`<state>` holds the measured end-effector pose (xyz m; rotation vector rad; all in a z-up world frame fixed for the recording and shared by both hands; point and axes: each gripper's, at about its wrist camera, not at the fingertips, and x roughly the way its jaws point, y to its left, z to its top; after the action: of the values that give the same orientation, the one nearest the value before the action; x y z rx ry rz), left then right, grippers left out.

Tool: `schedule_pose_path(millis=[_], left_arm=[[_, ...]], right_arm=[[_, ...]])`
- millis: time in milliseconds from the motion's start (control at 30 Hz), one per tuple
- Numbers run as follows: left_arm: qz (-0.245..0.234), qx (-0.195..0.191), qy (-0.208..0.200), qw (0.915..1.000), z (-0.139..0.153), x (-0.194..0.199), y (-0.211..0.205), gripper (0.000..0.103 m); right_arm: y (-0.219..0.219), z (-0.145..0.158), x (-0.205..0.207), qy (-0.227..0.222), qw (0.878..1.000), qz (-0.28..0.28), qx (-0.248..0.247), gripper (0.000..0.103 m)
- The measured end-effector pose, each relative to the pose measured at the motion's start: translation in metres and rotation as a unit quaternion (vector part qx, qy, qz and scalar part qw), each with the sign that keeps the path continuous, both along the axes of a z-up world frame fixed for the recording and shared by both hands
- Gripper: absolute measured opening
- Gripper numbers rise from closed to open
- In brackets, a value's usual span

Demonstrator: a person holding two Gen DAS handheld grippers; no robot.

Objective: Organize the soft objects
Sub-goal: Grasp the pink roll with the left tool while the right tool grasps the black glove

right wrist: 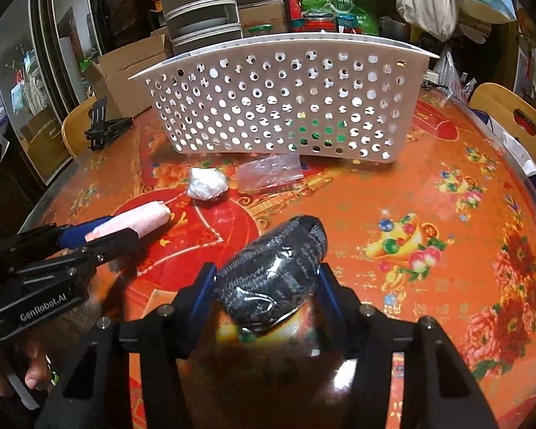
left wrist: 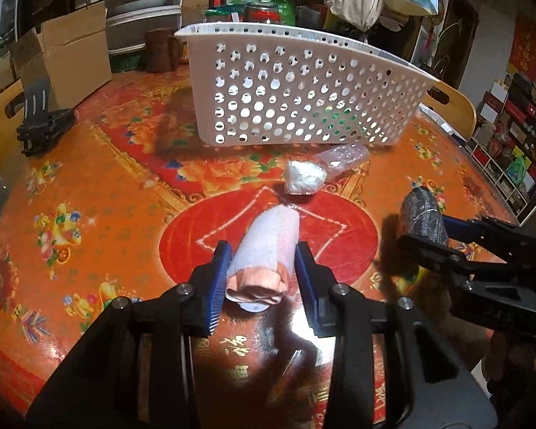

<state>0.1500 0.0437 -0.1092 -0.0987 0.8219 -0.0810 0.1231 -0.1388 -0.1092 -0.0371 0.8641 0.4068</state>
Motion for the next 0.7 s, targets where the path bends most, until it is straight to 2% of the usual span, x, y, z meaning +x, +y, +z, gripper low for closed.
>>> schedule_pose_path(millis=[167,400,700], left_arm=[[0.0,0.0,-0.013,0.9999,0.006,-0.007,-0.003,0.031],[0.001,-0.002,-0.051,0.9987,0.023,-0.02,-0.006,0.027],[0.005,-0.012,-0.075,0.9971,0.042,-0.028,-0.001,0.027]], right_arm=[[-0.009,0.009,-0.007,-0.012,1.0,-0.001,0.01,0.055],[-0.022,0.017,-0.012,-0.019,1.0,-0.008,0.019,0.055],[-0.032,0.025,-0.013,-0.025,0.999,-0.009,0.026,0.055]])
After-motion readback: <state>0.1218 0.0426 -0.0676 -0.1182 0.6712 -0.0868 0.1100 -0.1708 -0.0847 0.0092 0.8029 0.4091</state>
